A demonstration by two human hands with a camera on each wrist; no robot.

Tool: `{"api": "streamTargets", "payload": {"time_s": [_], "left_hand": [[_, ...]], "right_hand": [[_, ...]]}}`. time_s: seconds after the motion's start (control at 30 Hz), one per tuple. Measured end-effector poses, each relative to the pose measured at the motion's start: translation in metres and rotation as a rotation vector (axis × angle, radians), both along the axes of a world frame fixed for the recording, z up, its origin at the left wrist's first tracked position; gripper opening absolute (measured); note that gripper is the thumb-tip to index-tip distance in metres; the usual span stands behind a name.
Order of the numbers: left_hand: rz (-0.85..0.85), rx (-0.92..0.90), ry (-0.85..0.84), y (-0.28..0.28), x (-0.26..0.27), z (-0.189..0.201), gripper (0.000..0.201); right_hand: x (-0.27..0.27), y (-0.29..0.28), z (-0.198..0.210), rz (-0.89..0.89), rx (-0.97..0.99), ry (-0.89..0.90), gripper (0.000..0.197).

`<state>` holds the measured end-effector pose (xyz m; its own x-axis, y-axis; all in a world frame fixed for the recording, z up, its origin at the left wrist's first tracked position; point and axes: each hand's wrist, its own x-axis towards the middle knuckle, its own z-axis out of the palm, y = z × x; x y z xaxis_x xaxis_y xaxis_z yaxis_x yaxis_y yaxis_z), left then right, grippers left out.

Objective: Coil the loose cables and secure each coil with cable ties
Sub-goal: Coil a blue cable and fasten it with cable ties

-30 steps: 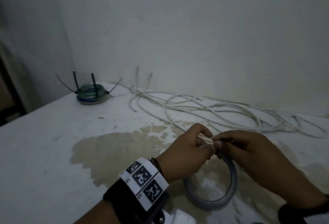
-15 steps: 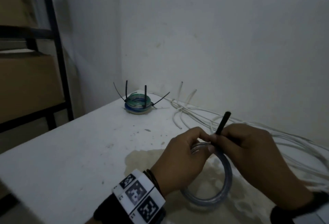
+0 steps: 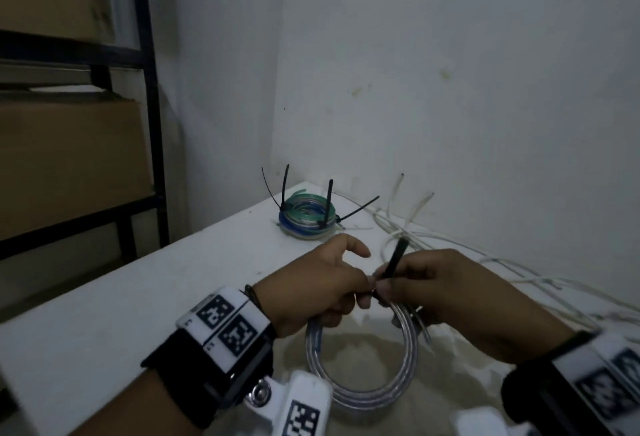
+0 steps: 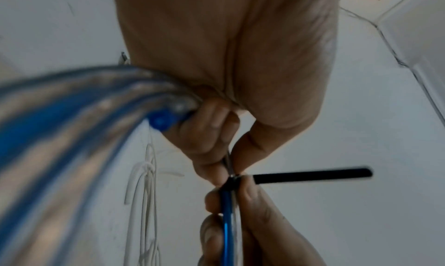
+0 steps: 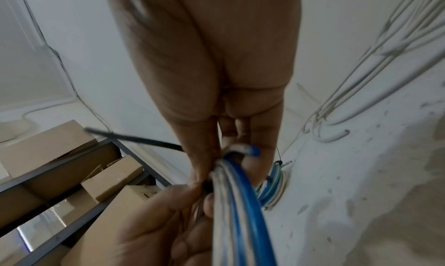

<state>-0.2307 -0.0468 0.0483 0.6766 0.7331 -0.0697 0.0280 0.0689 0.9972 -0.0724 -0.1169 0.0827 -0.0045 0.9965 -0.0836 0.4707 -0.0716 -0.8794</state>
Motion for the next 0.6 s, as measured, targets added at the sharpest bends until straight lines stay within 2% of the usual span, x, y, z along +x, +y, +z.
{"api": "streamTargets", "payload": {"time_s": [0.07, 0.17, 0.27, 0.33, 0.4, 0.47, 0.6], "left_hand": [[0.017, -0.03, -0.021, 0.015, -0.004, 0.002, 0.029], [0.121, -0.066, -0.168, 0.042, -0.011, 0.01, 0.02], [0.574, -0.064, -0.345, 0.079, -0.019, 0.001, 0.018], [0.818, -0.051, -0.318, 0.1, -0.023, -0.018, 0.017], [0.868, -0.083, -0.256, 0.112, -0.022, -0.039, 0.017], [0.844, -0.157, -0.298, 0.117, -0.019, -0.053, 0.016], [0.744, -0.263, -0.393, 0.119, -0.016, -0.061, 0.02]], "right_hand": [[-0.003, 0.017, -0.002, 0.002, 0.018, 0.058, 0.011], [-0.001, 0.042, -0.001, -0.049, 0.073, 0.238, 0.011], [0.012, 0.077, 0.013, -0.19, 0.224, 0.446, 0.01], [0.028, 0.109, 0.026, -0.327, 0.369, 0.584, 0.011], [0.043, 0.142, 0.037, -0.43, 0.482, 0.657, 0.015], [0.052, 0.175, 0.038, -0.488, 0.547, 0.663, 0.015], [0.047, 0.232, 0.022, -0.524, 0.467, 0.573, 0.016]]}}
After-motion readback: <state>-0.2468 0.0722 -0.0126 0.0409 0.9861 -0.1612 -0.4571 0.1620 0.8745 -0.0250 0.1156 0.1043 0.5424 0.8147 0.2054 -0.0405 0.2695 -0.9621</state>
